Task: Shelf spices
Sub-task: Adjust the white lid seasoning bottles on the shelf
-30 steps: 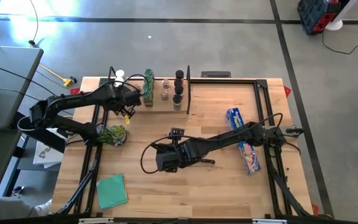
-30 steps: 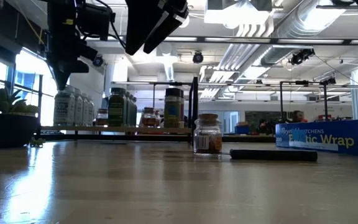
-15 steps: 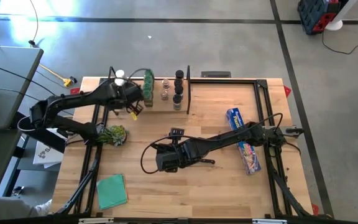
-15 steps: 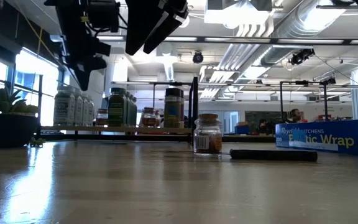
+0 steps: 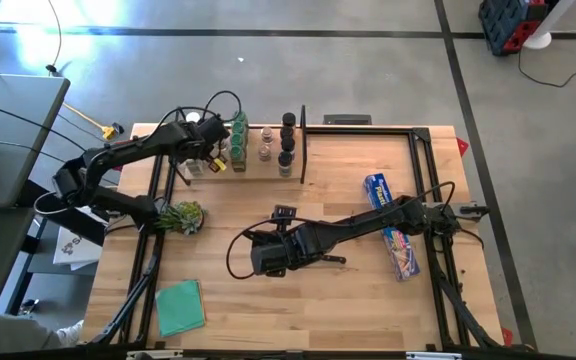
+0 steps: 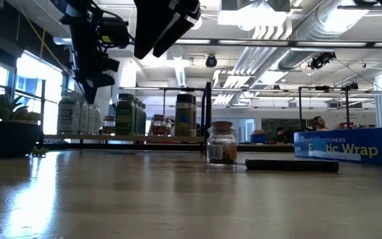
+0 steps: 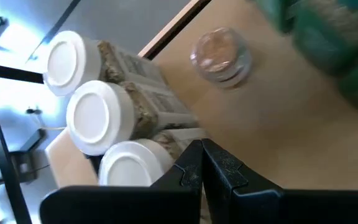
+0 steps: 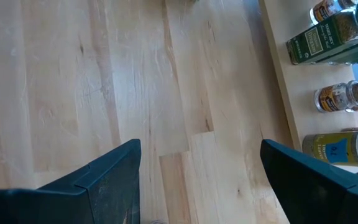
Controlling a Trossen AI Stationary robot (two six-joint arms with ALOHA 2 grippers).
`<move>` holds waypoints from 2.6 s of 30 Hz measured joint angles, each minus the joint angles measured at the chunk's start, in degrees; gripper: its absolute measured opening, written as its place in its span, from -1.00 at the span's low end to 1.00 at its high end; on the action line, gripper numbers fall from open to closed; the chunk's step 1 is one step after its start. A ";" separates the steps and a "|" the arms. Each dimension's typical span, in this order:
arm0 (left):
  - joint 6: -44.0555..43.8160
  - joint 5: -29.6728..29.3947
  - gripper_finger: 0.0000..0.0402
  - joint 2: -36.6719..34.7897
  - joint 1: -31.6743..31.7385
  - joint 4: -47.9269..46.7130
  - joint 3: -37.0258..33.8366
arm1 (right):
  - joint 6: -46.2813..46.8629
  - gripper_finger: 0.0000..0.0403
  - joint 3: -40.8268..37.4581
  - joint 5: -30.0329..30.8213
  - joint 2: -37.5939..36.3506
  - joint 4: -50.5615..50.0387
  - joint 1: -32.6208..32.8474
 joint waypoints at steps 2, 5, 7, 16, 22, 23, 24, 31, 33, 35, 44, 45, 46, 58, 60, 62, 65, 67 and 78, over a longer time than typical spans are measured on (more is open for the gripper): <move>0.55 -0.61 -1.00 1.18 0.79 0.01 0.00 | 0.00 0.62 0.00 0.00 0.00 0.00 0.01; 0.78 -0.97 -1.00 2.47 1.18 0.11 0.00 | -0.02 0.62 0.00 0.00 0.00 -0.03 0.01; 1.37 -1.00 -1.00 2.64 1.24 0.24 0.00 | -0.02 0.62 0.00 0.00 0.00 -0.07 0.01; 1.28 -1.44 -1.00 2.64 1.22 -0.93 0.00 | 0.13 0.62 0.00 0.00 0.00 -0.20 0.01; 0.99 -1.56 -1.00 2.64 1.22 -1.01 0.00 | 0.15 0.62 0.00 0.00 0.00 -0.18 0.01; 0.99 -1.56 -1.00 2.64 1.22 -1.02 0.00 | 0.15 0.62 0.00 0.00 0.00 -0.20 0.01; 0.99 -1.56 -1.00 2.64 1.22 -1.08 0.00 | 0.15 0.62 0.00 0.00 0.00 -0.19 0.01; 0.97 -1.56 -1.00 2.64 1.11 -2.48 0.00 | 0.15 0.62 0.00 0.00 0.00 -0.17 0.00; 0.94 -1.56 -1.00 2.64 0.98 -2.57 0.00 | 0.15 0.62 0.00 0.00 0.00 -0.18 0.01; 0.94 -1.54 -1.00 2.64 0.57 -2.54 0.00 | 0.16 0.62 0.00 0.00 0.00 -0.18 0.01; -1.07 -0.75 -1.00 -0.67 -2.93 -2.57 2.69 | 0.17 0.62 0.00 0.00 0.00 -0.19 0.01; -1.15 -0.81 -1.00 -1.08 -3.14 -2.48 3.56 | 0.17 0.62 0.00 0.02 0.00 -0.20 0.01; -1.13 -0.95 -1.00 -1.45 -3.35 -2.34 4.40 | 0.17 0.62 0.00 0.02 0.00 -0.17 -0.01; 7.03 -0.55 -1.00 2.69 3.68 5.55 6.19 | 0.11 0.62 0.00 0.02 0.00 -0.15 -0.01; 8.19 -0.99 -1.00 4.02 5.60 6.50 6.19 | 0.04 0.62 0.00 0.02 0.00 -0.17 0.01; 8.51 -0.93 -1.00 5.11 7.41 7.48 6.19 | 0.00 0.62 0.00 0.02 0.00 -0.16 -0.08; 8.86 -0.33 -1.00 6.63 9.66 7.60 6.19 | 0.00 0.62 0.00 0.02 0.00 -0.17 -0.19; 8.95 0.21 -1.00 7.32 10.45 7.47 6.19 | 0.00 0.62 0.00 0.04 0.00 -0.17 -0.21; 8.52 0.57 -1.00 7.56 10.59 5.80 6.16 | 0.15 0.62 0.00 0.02 0.00 -0.20 -0.16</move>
